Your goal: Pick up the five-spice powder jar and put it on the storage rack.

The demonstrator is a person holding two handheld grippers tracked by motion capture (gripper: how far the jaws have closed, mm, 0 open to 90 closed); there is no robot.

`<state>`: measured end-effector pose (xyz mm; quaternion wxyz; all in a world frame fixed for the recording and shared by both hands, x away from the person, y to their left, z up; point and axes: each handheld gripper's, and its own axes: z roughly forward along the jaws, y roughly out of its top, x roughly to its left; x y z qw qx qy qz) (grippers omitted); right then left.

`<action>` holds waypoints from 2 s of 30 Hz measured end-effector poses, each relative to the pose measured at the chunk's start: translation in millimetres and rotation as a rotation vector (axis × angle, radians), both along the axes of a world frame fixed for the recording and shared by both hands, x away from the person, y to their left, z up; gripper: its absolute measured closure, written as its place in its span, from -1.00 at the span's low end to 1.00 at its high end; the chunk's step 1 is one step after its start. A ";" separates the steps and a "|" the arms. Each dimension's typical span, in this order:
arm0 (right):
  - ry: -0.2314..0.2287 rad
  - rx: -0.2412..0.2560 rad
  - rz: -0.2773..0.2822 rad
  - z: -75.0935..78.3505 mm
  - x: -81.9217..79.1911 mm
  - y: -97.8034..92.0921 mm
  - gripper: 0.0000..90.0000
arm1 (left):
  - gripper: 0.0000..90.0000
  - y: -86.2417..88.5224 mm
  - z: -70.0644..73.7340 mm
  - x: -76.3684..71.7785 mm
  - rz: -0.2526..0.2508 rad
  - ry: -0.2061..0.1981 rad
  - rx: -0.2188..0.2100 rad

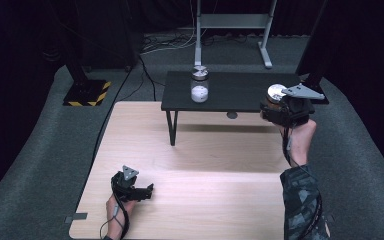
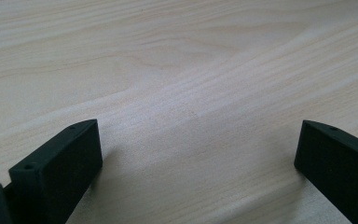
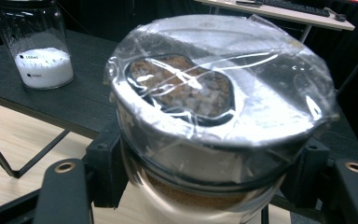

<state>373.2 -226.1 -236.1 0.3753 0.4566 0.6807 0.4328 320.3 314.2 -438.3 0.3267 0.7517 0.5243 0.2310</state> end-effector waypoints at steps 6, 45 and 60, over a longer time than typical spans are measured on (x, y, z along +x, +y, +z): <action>0.000 0.005 0.002 3.9 4.0 -1.1 -0.35 | -0.99 0.0 0.0 0.0 0.000 0.000 0.000; 0.038 -0.002 0.018 22.6 34.7 7.7 -0.35 | -0.99 0.1 0.0 0.1 -0.002 0.000 0.000; 0.058 0.002 0.023 24.5 47.2 10.3 -0.35 | -0.99 0.2 0.1 0.1 -0.003 0.000 0.000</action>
